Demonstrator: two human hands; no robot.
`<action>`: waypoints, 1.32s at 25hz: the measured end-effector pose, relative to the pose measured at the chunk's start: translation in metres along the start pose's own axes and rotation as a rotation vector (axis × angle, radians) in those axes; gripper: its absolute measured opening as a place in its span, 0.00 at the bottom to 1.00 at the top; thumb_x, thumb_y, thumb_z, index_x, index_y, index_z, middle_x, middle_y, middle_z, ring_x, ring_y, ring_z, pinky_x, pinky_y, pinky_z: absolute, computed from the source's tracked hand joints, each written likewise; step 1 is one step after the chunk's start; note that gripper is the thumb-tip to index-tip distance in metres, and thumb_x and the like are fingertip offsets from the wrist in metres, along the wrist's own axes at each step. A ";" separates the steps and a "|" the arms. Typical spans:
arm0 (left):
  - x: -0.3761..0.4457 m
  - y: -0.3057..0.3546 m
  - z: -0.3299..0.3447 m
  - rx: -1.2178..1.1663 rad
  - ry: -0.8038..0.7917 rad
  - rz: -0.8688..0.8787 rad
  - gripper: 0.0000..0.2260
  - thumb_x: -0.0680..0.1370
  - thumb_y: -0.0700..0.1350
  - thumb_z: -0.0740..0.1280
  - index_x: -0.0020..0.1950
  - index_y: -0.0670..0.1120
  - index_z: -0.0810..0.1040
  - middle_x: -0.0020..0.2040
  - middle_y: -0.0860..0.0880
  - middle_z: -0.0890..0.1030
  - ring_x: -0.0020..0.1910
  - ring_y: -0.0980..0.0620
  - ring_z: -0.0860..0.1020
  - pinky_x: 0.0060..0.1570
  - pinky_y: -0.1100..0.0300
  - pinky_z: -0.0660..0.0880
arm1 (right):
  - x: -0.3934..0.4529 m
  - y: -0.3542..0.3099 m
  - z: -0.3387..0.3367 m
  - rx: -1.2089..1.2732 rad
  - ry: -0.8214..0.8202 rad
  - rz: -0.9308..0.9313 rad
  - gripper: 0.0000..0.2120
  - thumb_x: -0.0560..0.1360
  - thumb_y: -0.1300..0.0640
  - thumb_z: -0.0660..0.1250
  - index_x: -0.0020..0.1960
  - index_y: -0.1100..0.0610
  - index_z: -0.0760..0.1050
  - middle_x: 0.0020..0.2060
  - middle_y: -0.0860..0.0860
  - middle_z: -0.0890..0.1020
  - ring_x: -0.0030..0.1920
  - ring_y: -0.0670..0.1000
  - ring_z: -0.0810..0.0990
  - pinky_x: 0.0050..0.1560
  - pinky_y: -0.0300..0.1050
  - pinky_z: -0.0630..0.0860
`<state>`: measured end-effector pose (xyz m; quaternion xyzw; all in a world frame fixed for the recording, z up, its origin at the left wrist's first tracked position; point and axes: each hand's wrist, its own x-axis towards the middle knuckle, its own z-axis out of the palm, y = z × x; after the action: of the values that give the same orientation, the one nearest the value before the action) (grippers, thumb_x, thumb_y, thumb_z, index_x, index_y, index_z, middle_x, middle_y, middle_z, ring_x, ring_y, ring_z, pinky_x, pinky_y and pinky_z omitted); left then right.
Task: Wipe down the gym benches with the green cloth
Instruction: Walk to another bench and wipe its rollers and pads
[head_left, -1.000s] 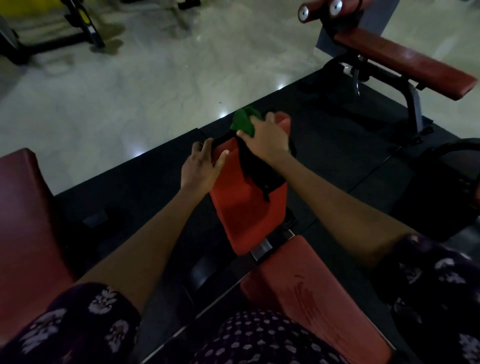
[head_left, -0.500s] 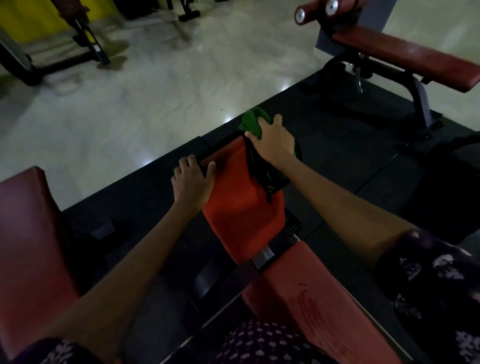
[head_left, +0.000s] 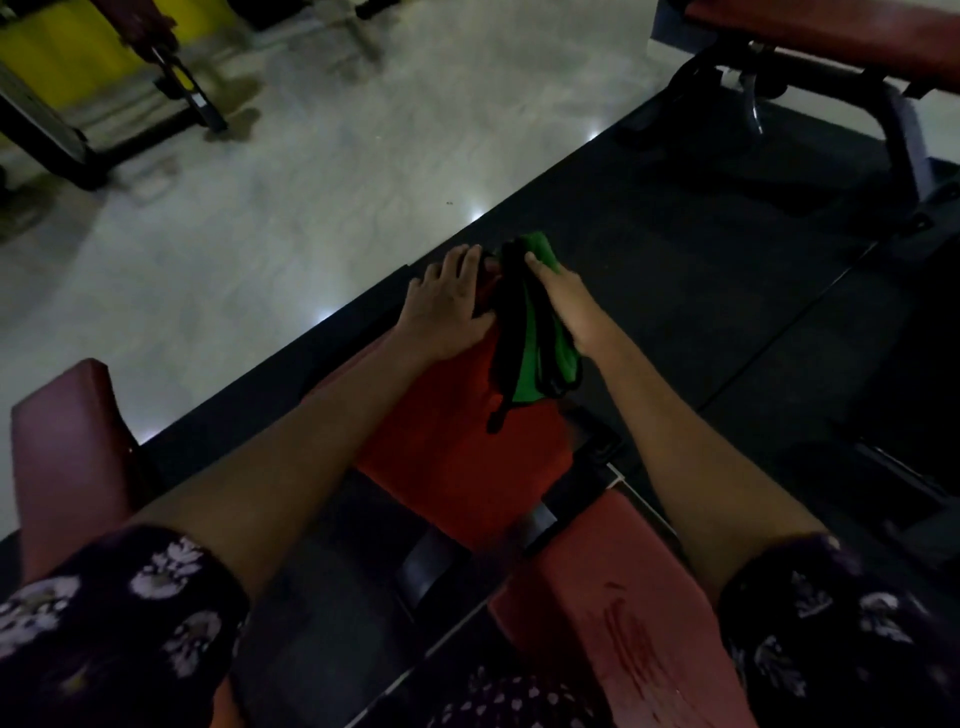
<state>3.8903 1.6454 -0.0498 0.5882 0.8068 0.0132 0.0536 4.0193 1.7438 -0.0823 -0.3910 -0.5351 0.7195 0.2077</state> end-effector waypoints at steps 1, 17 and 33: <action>0.004 0.003 0.004 0.038 0.016 -0.013 0.36 0.77 0.58 0.61 0.77 0.45 0.49 0.75 0.43 0.56 0.69 0.39 0.63 0.65 0.44 0.63 | 0.001 0.013 -0.007 0.025 -0.012 0.062 0.20 0.79 0.47 0.61 0.66 0.57 0.72 0.54 0.54 0.80 0.51 0.51 0.80 0.54 0.42 0.77; 0.010 0.008 0.010 0.236 0.153 0.021 0.28 0.79 0.60 0.56 0.77 0.52 0.56 0.76 0.47 0.57 0.69 0.43 0.65 0.65 0.48 0.64 | 0.042 0.057 -0.020 -0.056 0.067 0.041 0.19 0.76 0.42 0.64 0.51 0.58 0.79 0.46 0.56 0.82 0.45 0.54 0.82 0.46 0.50 0.79; 0.017 0.051 0.040 0.389 0.279 -0.190 0.31 0.76 0.61 0.60 0.71 0.41 0.64 0.72 0.39 0.65 0.66 0.36 0.66 0.61 0.41 0.65 | 0.049 0.123 -0.037 -0.074 0.055 0.029 0.14 0.76 0.39 0.61 0.39 0.48 0.69 0.46 0.52 0.74 0.43 0.50 0.77 0.43 0.48 0.73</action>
<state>3.9373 1.6753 -0.0861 0.5013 0.8455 -0.0663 -0.1715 4.0332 1.7597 -0.2181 -0.4257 -0.5498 0.6911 0.1970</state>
